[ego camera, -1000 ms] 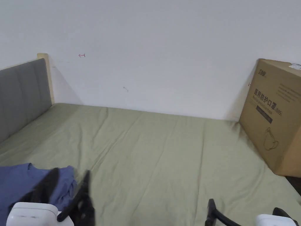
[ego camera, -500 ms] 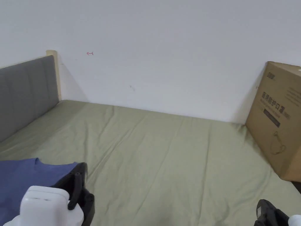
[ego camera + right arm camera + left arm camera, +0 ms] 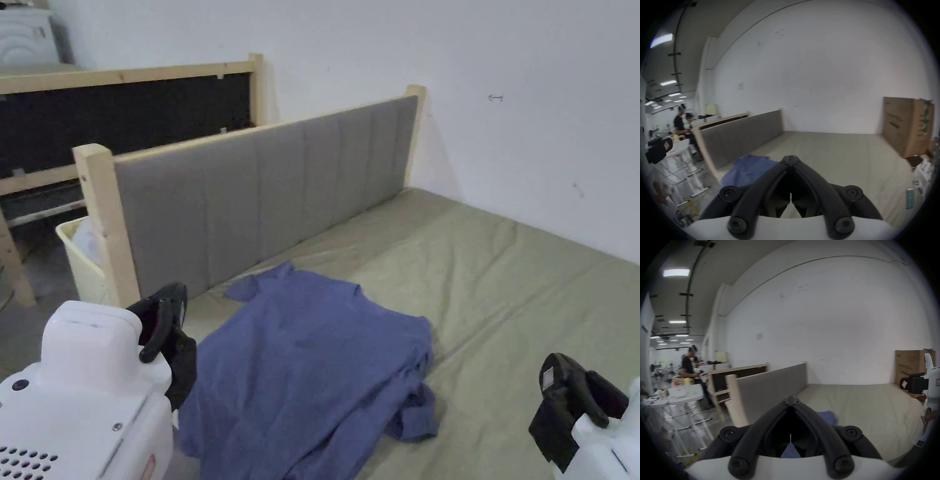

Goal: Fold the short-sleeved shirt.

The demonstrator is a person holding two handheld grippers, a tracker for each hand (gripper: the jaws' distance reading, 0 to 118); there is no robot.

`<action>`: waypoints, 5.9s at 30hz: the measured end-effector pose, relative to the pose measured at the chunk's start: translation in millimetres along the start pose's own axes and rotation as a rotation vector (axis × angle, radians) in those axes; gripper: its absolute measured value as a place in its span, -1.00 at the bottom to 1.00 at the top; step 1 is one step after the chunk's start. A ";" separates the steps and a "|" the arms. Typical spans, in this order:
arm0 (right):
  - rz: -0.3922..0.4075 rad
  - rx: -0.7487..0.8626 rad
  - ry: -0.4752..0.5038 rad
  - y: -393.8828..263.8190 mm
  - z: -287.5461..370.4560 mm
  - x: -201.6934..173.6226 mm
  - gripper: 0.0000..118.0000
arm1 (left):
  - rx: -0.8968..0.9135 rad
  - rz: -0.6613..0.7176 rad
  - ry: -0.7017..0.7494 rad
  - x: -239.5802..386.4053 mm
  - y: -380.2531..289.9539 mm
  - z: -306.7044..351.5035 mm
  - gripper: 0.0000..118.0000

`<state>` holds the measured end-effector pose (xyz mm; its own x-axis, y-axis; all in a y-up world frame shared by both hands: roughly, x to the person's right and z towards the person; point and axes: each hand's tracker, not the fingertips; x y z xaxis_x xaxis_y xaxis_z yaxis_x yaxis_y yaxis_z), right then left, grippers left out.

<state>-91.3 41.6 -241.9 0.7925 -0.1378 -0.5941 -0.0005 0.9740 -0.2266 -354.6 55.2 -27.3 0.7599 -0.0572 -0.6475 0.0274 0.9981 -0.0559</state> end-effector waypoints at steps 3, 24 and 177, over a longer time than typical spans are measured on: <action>0.049 -0.007 0.029 -6.3 -7.6 -21.6 -1.00 | -0.025 -0.006 0.041 -15.6 -5.1 0.3 -1.00; -0.009 -0.259 0.025 -47.0 -47.8 -9.5 -1.00 | -1.152 0.153 -0.205 88.4 -154.0 -398.1 -1.00; -0.164 -0.169 -0.529 -81.0 165.8 188.4 -1.00 | -1.287 0.125 -0.691 437.6 -219.5 -170.3 0.50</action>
<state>159.2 -33.4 -207.5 0.9874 -0.1337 -0.0844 0.0851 0.8993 -0.4289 -138.7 -193.1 -427.8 0.8772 0.4187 -0.2349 -0.3651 0.2639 -0.8928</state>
